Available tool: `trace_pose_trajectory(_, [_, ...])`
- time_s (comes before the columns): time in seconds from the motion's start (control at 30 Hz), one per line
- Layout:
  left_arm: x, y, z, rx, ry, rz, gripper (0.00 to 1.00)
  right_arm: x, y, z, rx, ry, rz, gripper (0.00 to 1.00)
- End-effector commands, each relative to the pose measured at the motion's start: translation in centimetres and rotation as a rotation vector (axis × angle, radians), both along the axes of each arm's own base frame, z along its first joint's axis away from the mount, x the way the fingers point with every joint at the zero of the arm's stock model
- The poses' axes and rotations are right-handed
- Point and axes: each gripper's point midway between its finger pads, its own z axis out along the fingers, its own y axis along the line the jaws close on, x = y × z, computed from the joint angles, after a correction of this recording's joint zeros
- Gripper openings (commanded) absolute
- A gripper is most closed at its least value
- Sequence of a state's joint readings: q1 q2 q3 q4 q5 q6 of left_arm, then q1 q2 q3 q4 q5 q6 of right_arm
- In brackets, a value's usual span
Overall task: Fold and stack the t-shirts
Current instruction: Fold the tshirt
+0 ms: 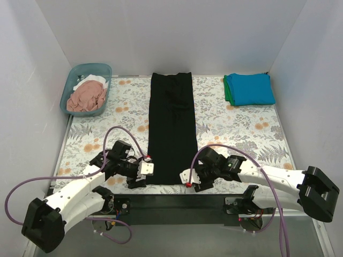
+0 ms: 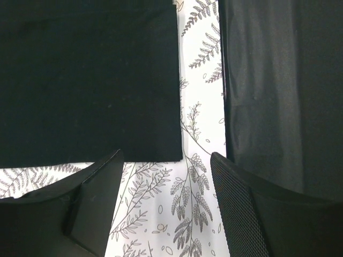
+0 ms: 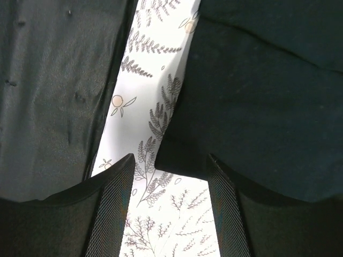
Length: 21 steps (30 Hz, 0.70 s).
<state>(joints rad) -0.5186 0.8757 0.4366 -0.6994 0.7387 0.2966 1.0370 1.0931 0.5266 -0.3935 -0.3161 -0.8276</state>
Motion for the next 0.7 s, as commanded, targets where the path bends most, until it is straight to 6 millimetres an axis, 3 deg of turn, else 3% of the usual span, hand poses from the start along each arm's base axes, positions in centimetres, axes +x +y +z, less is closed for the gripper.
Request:
trace_pose_trajectory(0.0, [0.6, -0.8, 0.1, -0.011, -0.008, 0.007, 0.65, 0.2, 0.5, -0.4, 0.028, -0.039, 0.04, 0.62])
trace_pose_trajectory(0.1, [0.5, -0.8, -0.5, 0.01, 0.005, 0.003, 0.63, 0.1, 0.2, -1.3, 0.005, -0.032, 0.038, 0.61])
trace_pose_trajectory(0.23, [0.1, -0.9, -1.2, 0.032, -0.003, -0.017, 0.62, 0.2, -0.6, -2.7, -0.039, -0.035, 0.024, 0.44])
trace_pose_trajectory(0.3, [-0.1, -0.9, -1.5, 0.04, -0.01, -0.031, 0.62, 0.2, -0.8, -3.1, -0.042, -0.037, 0.014, 0.4])
trace_pose_trajectory(0.53, [0.3, -0.8, -3.4, 0.119, -0.054, -0.049, 0.57, 0.3, -1.5, -3.9, -0.067, -0.035, -0.017, 0.06])
trace_pose_trajectory(0.67, [0.8, -0.3, -4.7, 0.183, -0.071, -0.038, 0.48, 0.4, -1.4, -3.8, -0.064, -0.032, -0.028, 0.01])
